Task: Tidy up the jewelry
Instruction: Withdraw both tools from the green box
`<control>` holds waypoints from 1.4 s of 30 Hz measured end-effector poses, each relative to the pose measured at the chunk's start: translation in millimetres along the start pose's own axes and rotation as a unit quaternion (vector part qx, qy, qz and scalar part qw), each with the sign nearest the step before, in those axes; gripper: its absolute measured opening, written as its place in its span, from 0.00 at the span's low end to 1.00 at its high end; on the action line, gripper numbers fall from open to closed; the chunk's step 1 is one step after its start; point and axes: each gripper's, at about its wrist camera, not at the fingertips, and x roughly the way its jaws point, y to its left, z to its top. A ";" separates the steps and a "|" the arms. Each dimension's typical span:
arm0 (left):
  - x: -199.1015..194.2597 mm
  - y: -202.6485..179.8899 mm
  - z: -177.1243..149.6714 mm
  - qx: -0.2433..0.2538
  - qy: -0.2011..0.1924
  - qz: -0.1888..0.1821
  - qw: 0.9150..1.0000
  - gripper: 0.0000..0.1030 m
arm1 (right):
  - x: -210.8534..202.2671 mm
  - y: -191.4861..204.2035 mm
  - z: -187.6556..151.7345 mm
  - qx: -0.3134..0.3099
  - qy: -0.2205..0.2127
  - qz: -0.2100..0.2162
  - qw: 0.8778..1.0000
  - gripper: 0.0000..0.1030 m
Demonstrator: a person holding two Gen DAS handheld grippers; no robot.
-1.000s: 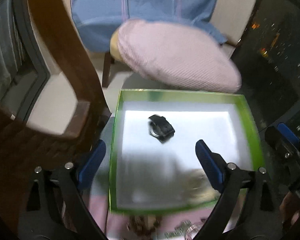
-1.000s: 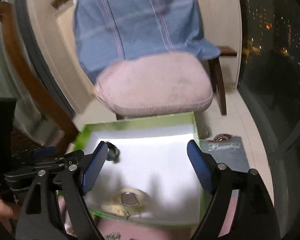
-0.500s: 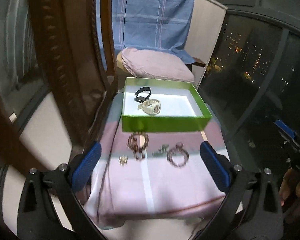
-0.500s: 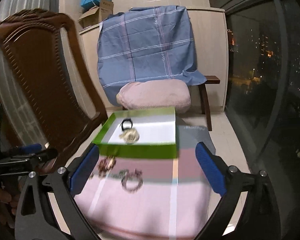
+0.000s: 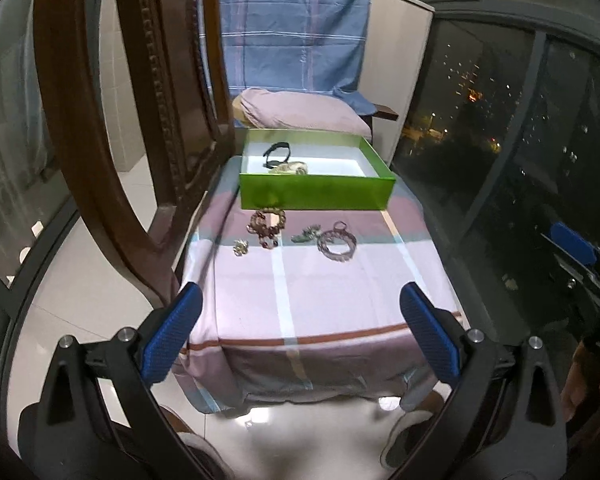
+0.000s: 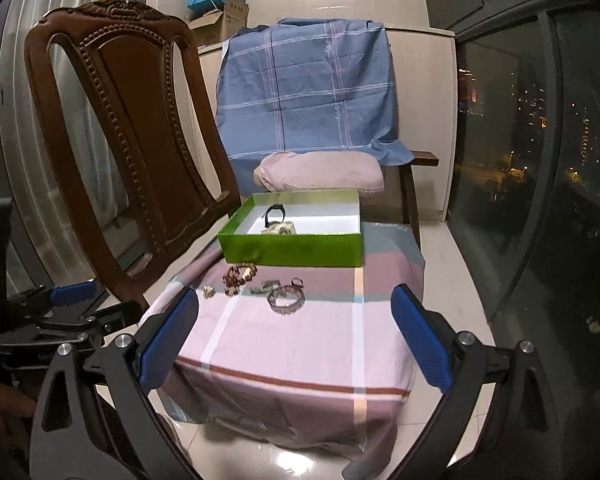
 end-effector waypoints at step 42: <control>24.4 -3.1 -8.5 0.004 0.035 -0.008 0.999 0.95 | 17.4 -3.6 -16.1 0.010 0.022 -0.005 1.000 0.92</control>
